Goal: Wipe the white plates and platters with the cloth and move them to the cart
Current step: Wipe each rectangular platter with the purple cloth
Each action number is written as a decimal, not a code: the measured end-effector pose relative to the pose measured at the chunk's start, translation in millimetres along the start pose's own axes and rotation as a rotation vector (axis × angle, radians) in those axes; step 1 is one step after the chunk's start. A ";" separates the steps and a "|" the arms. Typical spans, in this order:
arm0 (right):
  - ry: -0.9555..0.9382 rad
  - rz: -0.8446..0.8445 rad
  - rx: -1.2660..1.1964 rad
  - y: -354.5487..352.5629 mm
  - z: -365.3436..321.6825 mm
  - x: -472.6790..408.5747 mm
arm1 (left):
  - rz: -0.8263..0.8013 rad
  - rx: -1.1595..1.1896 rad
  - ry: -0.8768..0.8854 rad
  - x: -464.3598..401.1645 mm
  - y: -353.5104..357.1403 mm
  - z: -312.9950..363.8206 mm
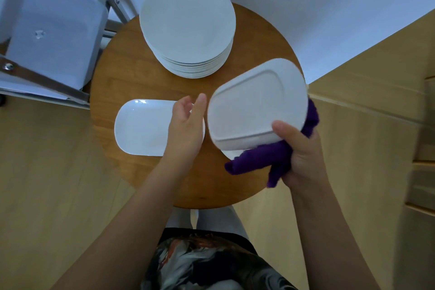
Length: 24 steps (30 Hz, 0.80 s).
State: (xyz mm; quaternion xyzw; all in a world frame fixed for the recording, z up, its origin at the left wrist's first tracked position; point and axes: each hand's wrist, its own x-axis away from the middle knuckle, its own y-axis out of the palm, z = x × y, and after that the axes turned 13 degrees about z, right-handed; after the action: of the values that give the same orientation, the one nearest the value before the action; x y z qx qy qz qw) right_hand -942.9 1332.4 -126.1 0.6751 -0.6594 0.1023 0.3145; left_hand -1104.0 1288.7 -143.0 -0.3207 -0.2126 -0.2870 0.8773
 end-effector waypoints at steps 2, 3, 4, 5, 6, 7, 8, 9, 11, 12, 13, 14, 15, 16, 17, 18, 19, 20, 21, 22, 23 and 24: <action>0.077 0.034 -0.146 -6.5 2.5 1.3 | -0.078 0.163 -0.136 -1.4 -6.0 -8.2; 0.107 0.063 -0.186 -10.3 5.7 2.3 | -0.175 0.300 -0.239 -2.5 -8.7 -11.4; 0.135 0.080 -0.215 -13.8 8.5 4.3 | -0.285 0.437 -0.340 -5.0 -11.2 -15.9; 0.159 0.091 -0.229 -18.2 11.8 5.6 | -0.366 0.543 -0.412 -8.0 -13.4 -20.1; 0.187 0.107 -0.236 -21.3 13.8 6.8 | -0.422 0.589 -0.445 -10.9 -15.9 -23.7; 0.219 0.135 -0.234 -24.1 14.2 7.1 | -0.461 0.592 -0.453 -12.6 -17.8 -25.9; 0.257 0.165 -0.219 -26.9 13.0 6.3 | -0.484 0.585 -0.449 -14.1 -18.8 -26.9; 0.289 0.194 -0.178 -29.8 11.5 3.9 | -0.488 0.580 -0.438 -16.4 -19.8 -27.4; 0.301 0.270 0.059 -32.1 6.8 0.1 | -0.475 0.587 -0.395 -22.2 -24.0 -26.8; 0.270 0.340 0.246 -33.6 6.1 -1.9 | -0.468 0.578 -0.357 -25.2 -26.7 -24.6; 0.199 0.450 0.438 -36.3 6.8 -3.9 | -0.458 0.547 -0.300 -27.5 -29.3 -22.8; 0.090 0.564 0.582 -36.9 6.2 -4.0 | -0.445 0.496 -0.234 -29.0 -31.4 -21.0; -0.050 0.631 0.658 -34.9 4.1 -2.8 | -0.430 0.443 -0.168 -29.3 -32.6 -19.1; -0.184 0.636 0.686 -29.1 0.5 -0.1 | -0.418 0.398 -0.110 -29.1 -32.8 -17.6; -0.291 0.595 0.692 -21.2 -3.5 2.4 | -0.410 0.355 -0.062 -28.0 -32.4 -16.2; -0.354 0.513 0.674 -10.5 -7.0 4.4 | -0.413 0.315 -0.028 -26.7 -31.3 -15.2; -0.374 0.396 0.632 2.3 -8.5 6.1 | -0.421 0.276 0.008 -24.6 -29.4 -13.4; -0.359 0.256 0.597 16.5 -8.3 8.5 | -0.433 0.234 0.052 -20.8 -26.7 -10.9; -0.352 0.120 0.622 30.7 -5.7 11.0 | -0.459 0.207 0.104 -16.4 -23.7 -7.9; -0.371 0.001 0.717 44.9 -2.1 13.9 | -0.491 0.203 0.155 -11.5 -20.2 -6.4; -0.412 -0.105 0.842 56.3 2.7 15.8 | -0.515 0.219 0.202 -6.9 -18.0 -5.2; -0.456 -0.199 0.955 63.4 7.1 16.2 | -0.526 0.229 0.242 -2.6 -18.6 -3.0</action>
State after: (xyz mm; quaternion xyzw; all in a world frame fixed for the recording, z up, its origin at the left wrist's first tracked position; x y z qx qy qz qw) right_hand -1003.6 1319.3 -104.3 0.8074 -0.5238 0.2112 -0.1706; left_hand -1117.3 1275.9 -138.4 -0.1173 -0.2130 -0.5144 0.8224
